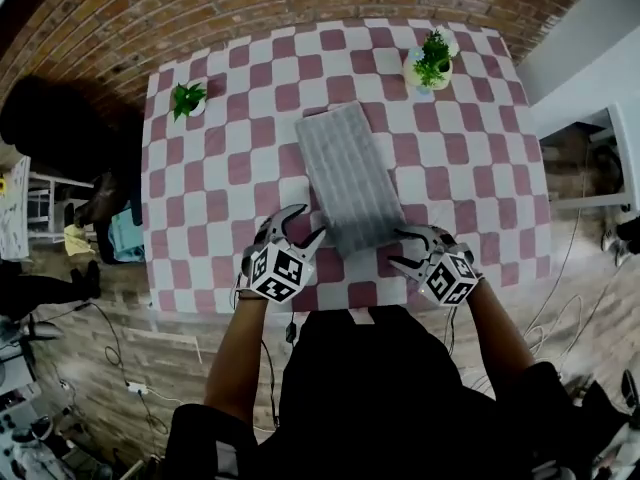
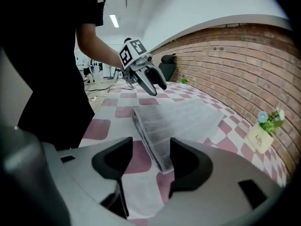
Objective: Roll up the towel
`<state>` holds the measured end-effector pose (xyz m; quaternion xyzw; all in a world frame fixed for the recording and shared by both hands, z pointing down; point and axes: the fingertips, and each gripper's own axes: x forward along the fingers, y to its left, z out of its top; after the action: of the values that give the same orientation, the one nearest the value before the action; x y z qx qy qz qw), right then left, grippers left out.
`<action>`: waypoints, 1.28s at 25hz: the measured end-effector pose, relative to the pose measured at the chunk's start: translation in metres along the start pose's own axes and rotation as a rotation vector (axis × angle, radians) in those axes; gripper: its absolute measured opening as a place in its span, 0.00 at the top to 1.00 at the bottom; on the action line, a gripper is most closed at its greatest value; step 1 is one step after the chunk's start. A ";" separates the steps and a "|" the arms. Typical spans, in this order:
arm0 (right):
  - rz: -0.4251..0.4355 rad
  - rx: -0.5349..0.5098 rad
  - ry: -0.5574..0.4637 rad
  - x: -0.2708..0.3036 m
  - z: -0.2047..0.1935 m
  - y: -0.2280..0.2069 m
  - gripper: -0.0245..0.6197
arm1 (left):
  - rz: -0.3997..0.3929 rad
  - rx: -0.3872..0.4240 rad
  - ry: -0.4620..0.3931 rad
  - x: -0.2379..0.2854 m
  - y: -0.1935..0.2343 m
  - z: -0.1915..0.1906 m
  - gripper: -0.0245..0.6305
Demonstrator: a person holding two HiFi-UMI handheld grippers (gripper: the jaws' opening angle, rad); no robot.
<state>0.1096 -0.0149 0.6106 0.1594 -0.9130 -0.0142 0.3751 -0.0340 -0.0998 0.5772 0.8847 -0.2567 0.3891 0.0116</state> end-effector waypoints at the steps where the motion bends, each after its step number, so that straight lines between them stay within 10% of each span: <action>1: 0.021 -0.019 -0.006 0.001 0.000 0.000 0.60 | -0.018 -0.033 -0.003 -0.001 -0.015 0.001 0.60; 10: 0.169 -0.152 -0.004 0.010 -0.013 -0.006 0.55 | -0.109 -0.054 0.034 0.008 -0.106 0.004 0.56; 23: 0.217 -0.166 -0.017 0.018 -0.028 -0.027 0.61 | -0.216 0.009 0.163 0.037 -0.112 -0.021 0.52; 32: 0.227 -0.150 -0.051 0.013 -0.028 -0.029 0.74 | -0.160 0.103 0.198 0.037 -0.097 -0.022 0.84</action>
<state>0.1281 -0.0434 0.6359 0.0261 -0.9308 -0.0440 0.3620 0.0170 -0.0274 0.6356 0.8589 -0.1628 0.4851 0.0225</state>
